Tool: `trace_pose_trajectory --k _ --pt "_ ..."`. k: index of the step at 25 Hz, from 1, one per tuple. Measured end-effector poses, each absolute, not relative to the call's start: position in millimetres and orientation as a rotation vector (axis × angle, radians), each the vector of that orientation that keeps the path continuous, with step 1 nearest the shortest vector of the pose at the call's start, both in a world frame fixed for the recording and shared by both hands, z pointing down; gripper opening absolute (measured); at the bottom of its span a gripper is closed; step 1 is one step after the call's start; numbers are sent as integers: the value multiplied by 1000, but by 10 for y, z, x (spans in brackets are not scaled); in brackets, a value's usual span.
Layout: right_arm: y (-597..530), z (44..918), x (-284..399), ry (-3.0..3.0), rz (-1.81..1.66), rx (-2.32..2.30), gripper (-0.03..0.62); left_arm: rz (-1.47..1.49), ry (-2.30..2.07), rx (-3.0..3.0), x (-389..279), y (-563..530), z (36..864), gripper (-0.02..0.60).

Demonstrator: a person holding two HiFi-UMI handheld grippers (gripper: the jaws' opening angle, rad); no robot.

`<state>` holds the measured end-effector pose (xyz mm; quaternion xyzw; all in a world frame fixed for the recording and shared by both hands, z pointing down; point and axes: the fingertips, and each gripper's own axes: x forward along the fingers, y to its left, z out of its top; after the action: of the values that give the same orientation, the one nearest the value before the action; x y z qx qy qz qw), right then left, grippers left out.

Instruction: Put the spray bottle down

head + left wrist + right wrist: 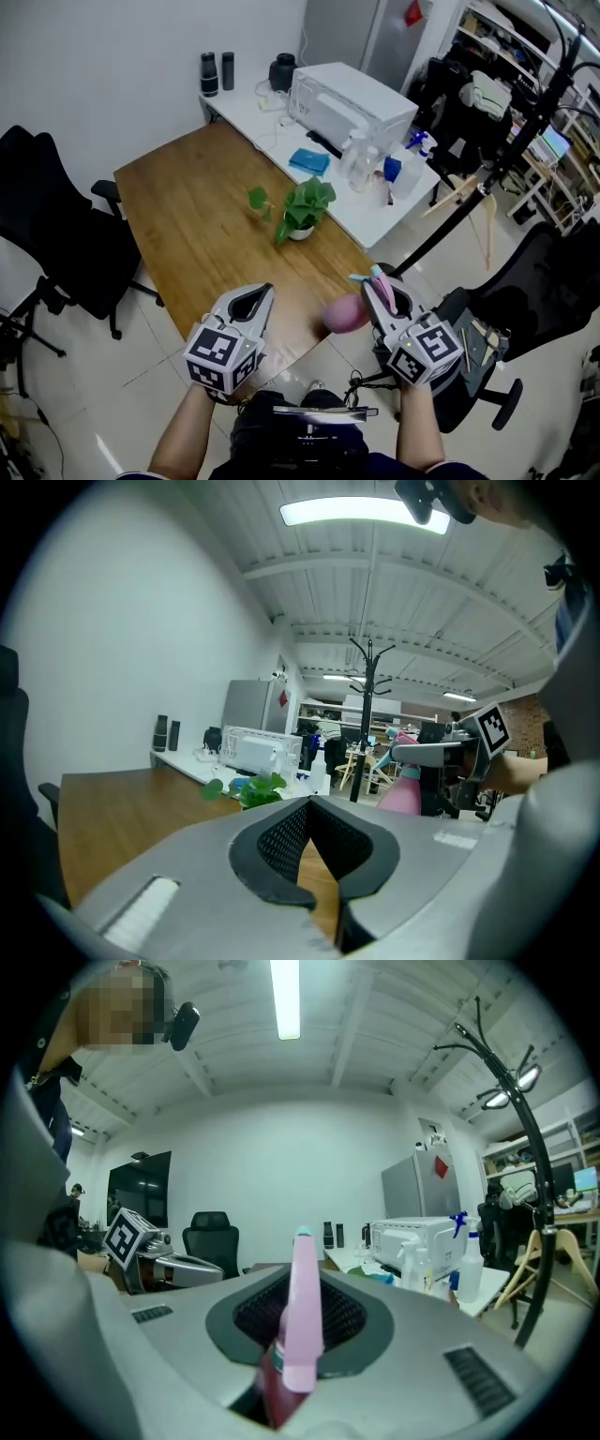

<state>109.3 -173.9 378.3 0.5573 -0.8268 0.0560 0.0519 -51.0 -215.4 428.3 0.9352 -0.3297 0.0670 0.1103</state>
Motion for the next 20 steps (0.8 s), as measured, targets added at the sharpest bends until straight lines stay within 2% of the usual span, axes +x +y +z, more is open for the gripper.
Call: trace_pose_trajectory --k 20 --pt "-2489 4285 1415 -2517 166 1627 77 246 -1063 2704 -81 -2412 4391 6"
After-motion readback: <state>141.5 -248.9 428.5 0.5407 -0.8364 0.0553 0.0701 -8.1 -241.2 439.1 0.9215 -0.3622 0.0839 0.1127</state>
